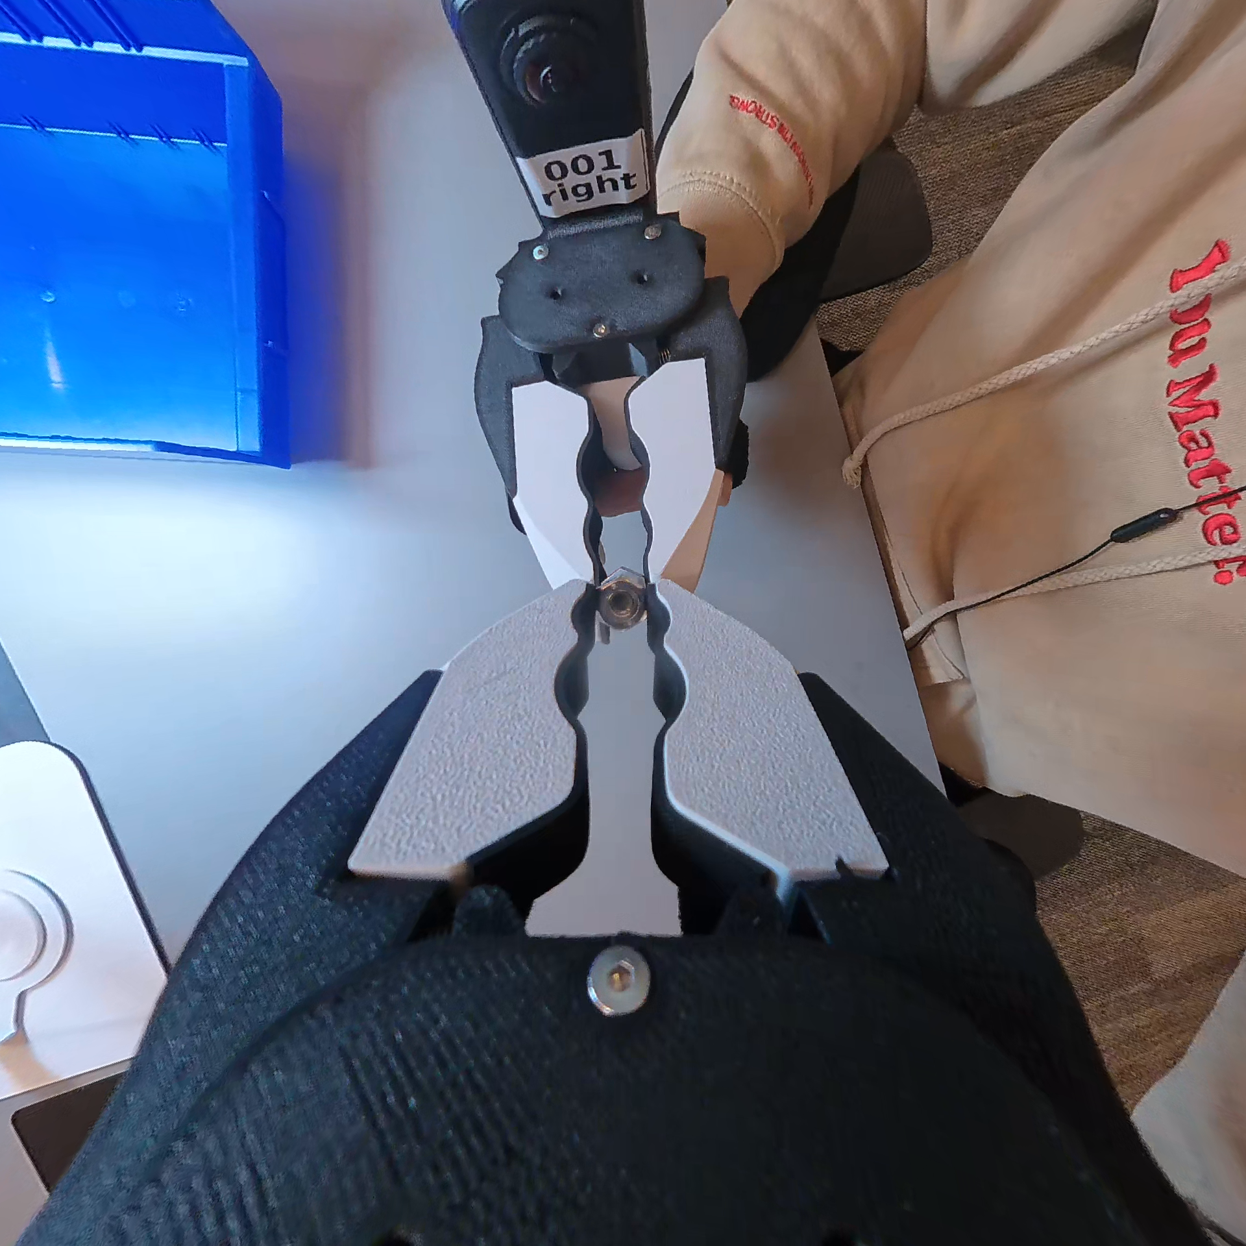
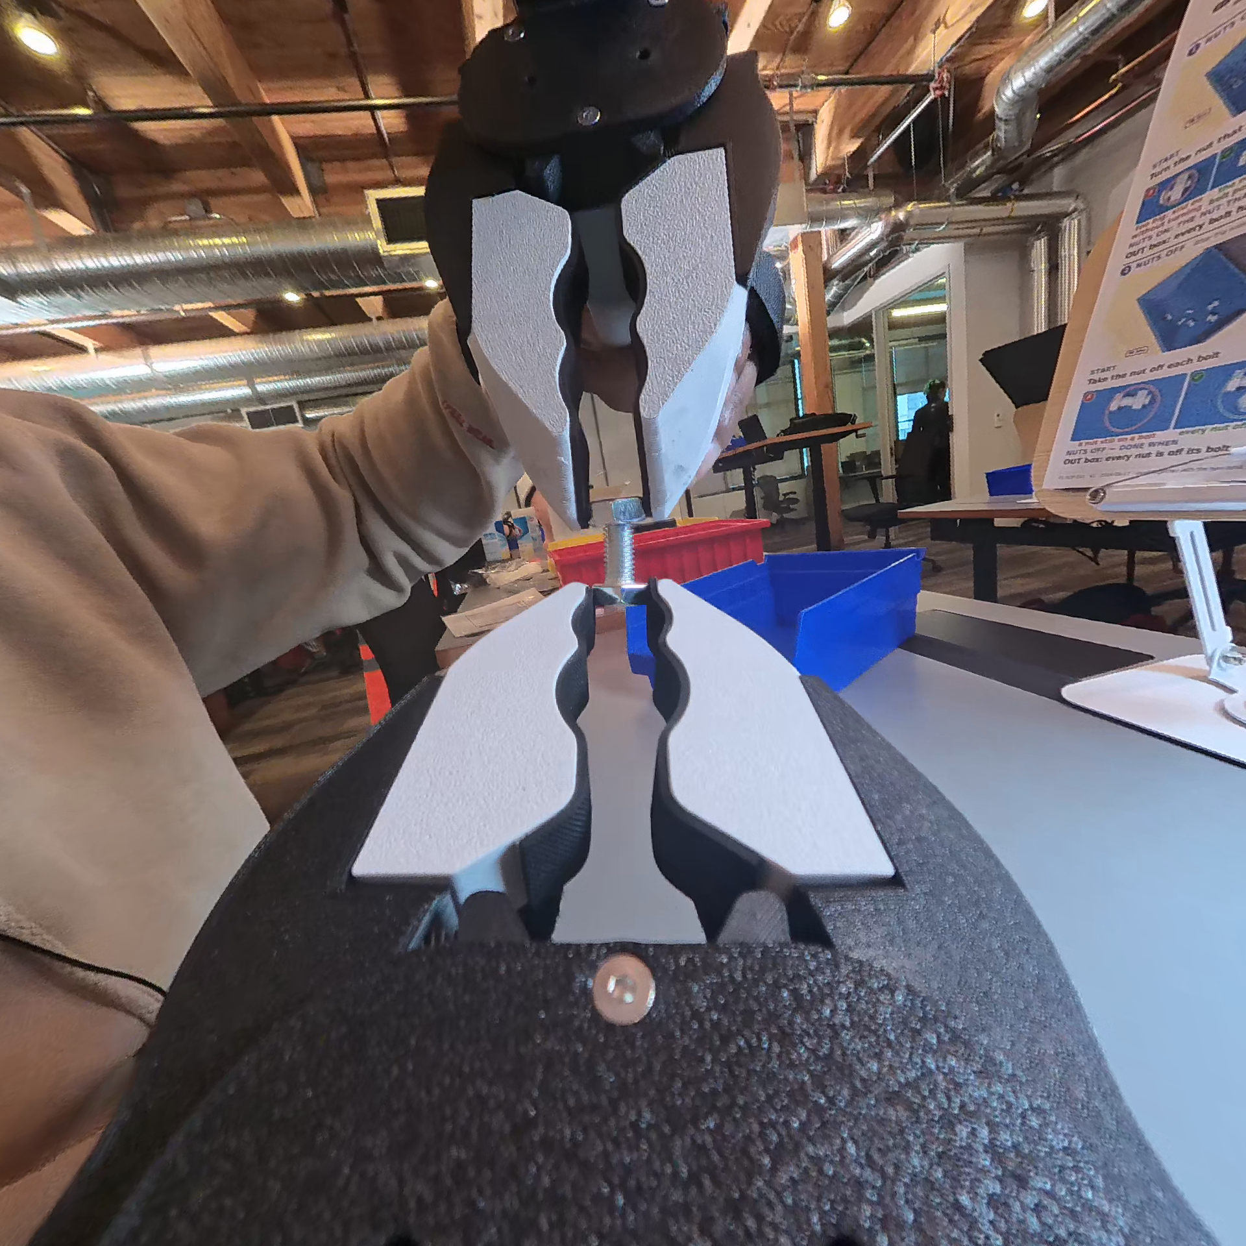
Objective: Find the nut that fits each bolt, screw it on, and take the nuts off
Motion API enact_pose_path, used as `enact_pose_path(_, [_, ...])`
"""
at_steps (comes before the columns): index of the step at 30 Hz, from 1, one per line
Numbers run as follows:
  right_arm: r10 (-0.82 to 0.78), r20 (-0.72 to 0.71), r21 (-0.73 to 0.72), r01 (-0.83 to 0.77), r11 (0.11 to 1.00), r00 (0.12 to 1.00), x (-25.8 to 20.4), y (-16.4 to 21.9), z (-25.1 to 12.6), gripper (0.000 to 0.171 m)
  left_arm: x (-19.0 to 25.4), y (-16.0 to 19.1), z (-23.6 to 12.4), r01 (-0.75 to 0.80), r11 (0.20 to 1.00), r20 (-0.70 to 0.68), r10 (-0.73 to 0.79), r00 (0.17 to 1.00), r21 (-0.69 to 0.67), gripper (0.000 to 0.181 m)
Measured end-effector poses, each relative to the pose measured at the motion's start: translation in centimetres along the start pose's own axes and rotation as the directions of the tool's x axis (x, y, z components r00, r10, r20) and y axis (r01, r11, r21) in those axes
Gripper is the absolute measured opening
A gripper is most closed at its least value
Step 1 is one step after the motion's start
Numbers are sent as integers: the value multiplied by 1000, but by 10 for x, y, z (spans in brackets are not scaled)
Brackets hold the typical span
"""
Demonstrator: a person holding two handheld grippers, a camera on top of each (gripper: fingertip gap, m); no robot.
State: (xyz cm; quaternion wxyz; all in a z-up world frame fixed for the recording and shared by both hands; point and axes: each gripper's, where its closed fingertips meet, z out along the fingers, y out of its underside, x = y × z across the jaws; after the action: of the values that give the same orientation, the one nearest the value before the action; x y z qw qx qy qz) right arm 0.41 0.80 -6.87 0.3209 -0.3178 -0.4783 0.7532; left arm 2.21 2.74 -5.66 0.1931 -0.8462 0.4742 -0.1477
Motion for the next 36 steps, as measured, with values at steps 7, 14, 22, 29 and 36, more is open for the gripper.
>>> enact_pose_path(7, [-5, 7, 14, 5, 1000, 1000, -2, -3, 0, 15, 1, -2, 1, -17, 1000, 5, 17, 1000, 2, 15])
enact_pose_path(14, [-4, 4, 14, 4, 1000, 1000, -1, -2, 0, 15, 1, -2, -1, -20, 999, 12, 19, 1000, 31, 17])
enact_pose_path(22, [-4, -4, 18, 4, 1000, 1000, 0, -3, -2, 15, -1, -10, -13, -26, 978, 76, 10, 997, 208, 23])
enact_pose_path(29, [3, -14, 31, -2, 1000, 1000, 3, -5, -3, 15, -4, -5, -10, -26, 809, 236, -140, 962, 587, 24])
enact_pose_path(36, [23, -7, 19, -23, 1000, 1000, 1, 2, 5, 15, 2, 3, -19, -47, 639, 266, -250, 931, 768, 22])
